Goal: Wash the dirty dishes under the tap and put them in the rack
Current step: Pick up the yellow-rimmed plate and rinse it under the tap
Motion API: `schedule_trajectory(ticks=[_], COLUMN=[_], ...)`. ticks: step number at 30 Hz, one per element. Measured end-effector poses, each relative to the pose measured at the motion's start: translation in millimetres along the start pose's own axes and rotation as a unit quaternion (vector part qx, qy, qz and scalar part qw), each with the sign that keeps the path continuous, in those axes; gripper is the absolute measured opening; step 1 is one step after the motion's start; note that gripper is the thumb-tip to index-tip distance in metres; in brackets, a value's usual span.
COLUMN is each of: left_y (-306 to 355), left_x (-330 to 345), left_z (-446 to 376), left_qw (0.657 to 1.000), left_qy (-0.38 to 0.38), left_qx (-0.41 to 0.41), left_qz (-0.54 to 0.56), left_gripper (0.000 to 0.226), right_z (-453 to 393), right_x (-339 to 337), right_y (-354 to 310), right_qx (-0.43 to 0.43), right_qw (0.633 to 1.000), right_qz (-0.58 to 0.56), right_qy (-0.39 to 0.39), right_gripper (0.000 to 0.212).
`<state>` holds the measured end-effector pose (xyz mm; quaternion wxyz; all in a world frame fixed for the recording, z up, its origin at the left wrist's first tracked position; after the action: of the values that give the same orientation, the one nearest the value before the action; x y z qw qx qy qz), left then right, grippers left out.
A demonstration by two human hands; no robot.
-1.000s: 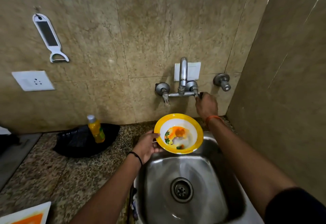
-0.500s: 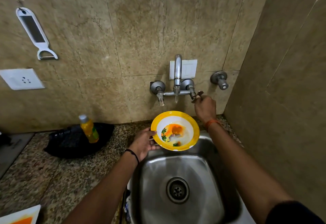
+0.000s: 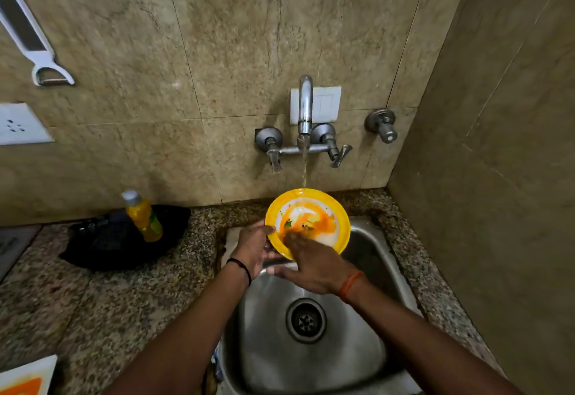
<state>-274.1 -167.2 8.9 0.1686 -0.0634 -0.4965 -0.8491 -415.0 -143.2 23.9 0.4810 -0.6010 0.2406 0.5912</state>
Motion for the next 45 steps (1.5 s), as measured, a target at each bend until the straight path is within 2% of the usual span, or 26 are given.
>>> schedule_trajectory(ticks=[2,4,5,8,9,11,12,13,15,16,18,19,21,23,24,27,29,31,32,34,36,37,39,41,43,45], left_y=[-1.8,-3.2,-3.1,-4.6,-5.3,-5.0,-4.7,-4.1,-3.8,-3.8,-3.4,-2.7,-1.7,-1.5,-2.0,-2.7,-3.4,-4.3,-5.7,-8.2,-9.4,-9.9,-11.2,-12.1,-11.3,-9.3], left_x=[-4.2,-5.3,-4.6,-4.2,-5.1,-4.7,-3.0,-1.0,0.4,-0.7,-3.6,-3.6,-1.8,-3.3,-5.3,-6.7,-4.5,-4.1,-4.7,-5.3,-2.1,-0.3,0.6,-0.6,0.4,3.3], left_z=[-0.1,-1.0,-1.5,-3.6,-4.7,-4.5,-5.0,-5.1,-5.1,-6.1,-8.4,-8.7,-7.0,-5.9,-6.4,-8.2,-8.4,-6.7,-6.1,-6.3,-5.8,-5.2,-5.5,-5.3,-5.7,-5.7], left_qw=[1.000,1.000,1.000,0.999,1.000,1.000,1.000,1.000,1.000,1.000,0.999,0.999,0.999,0.999,0.998,0.998,0.999,0.999,0.999,0.999,0.998,0.999,0.999,0.999,0.998,0.999], left_qy=[-0.003,-0.015,-0.016,-0.010,-0.010,-0.010,-0.010,-0.006,0.005,0.009,0.012,0.010,0.010,0.016,0.017,0.011,0.007,0.005,0.003,-0.010,-0.017,-0.016,-0.013,-0.023,-0.037,-0.032], left_qx=[-0.001,-0.003,-0.004,-0.013,-0.016,-0.013,-0.011,-0.009,-0.014,-0.018,-0.022,-0.021,-0.019,-0.021,-0.023,-0.022,-0.019,-0.020,-0.023,-0.029,-0.033,-0.033,-0.031,-0.033,-0.037,-0.036], left_qz=[-0.009,-0.013,-0.018,-0.029,-0.022,-0.013,-0.017,-0.021,-0.009,0.005,0.028,0.032,0.035,0.044,0.050,0.052,0.043,0.033,0.032,0.038,0.041,0.037,0.028,0.032,0.034,0.026], left_gripper=[0.032,0.031,0.031,0.032,0.031,0.029,0.029,0.030,0.032,0.033,0.034,0.035,0.036,0.036,0.037,0.038,0.039,0.038,0.037,0.035,0.031,0.029,0.029,0.029,0.026,0.029], right_z=[-2.8,-9.6,-11.2,-3.1,-1.7,-2.0,-4.0,-4.6,-0.3,0.8,-0.8,-0.4,2.3,8.7,10.9,13.7,16.8,23.0,23.6,18.6,14.4,14.0,15.8,10.3,1.1,-3.6], right_x=[-0.6,0.4,4.1,11.6,7.3,-3.5,-3.1,-0.3,2.5,-0.2,-7.2,-9.1,-7.3,-4.9,-6.8,-8.1,-0.6,2.3,0.8,-3.1,-2.4,-0.2,2.9,-2.7,-5.3,-0.5], right_y=[11.6,26.2,26.3,10.8,13.5,23.5,25.0,21.0,3.0,2.3,19.4,24.7,17.4,4.5,5.0,23.7,14.8,1.1,1.3,18.4,19.6,14.0,-0.1,9.6,27.1,22.6], right_qx=[-0.004,0.038,0.049,0.018,0.023,0.072,0.090,0.086,0.043,0.040,0.083,0.093,0.071,0.025,0.022,0.081,0.048,0.020,0.021,0.063,0.081,0.066,0.035,0.054,0.096,0.093], right_qw=[1.000,0.996,0.996,0.998,0.998,0.994,0.993,0.994,0.995,0.993,0.988,0.988,0.994,0.997,0.996,0.985,0.991,0.997,0.996,0.990,0.988,0.993,0.997,0.995,0.992,0.995], right_qz=[0.010,0.053,0.049,-0.050,-0.060,-0.037,-0.031,-0.041,-0.088,-0.107,-0.077,-0.050,-0.020,-0.050,-0.043,0.068,0.053,-0.041,-0.043,0.015,0.051,0.029,-0.061,-0.058,0.018,0.002], right_qy=[-0.004,0.058,0.059,-0.031,-0.009,0.068,0.073,0.048,-0.005,0.017,0.104,0.116,0.082,0.059,0.078,0.138,0.113,0.066,0.074,0.126,0.120,0.098,0.045,0.062,0.078,0.031], right_gripper=[0.092,0.110,0.106,0.059,0.057,0.072,0.071,0.061,0.042,0.039,0.045,0.054,0.059,0.049,0.048,0.076,0.078,0.063,0.060,0.073,0.096,0.096,0.072,0.060,0.073,0.076])
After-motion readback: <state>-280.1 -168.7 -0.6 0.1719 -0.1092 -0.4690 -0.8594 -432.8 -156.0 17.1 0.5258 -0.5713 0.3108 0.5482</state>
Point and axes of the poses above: each hand's wrist, its own z-axis away from the middle knuckle, its own x-axis out of the palm, y = z × x, the point moved 3 cm from there along -z, towards the middle knuckle, and after that the axes turned 1 degree about -x, right-handed, at the moved point
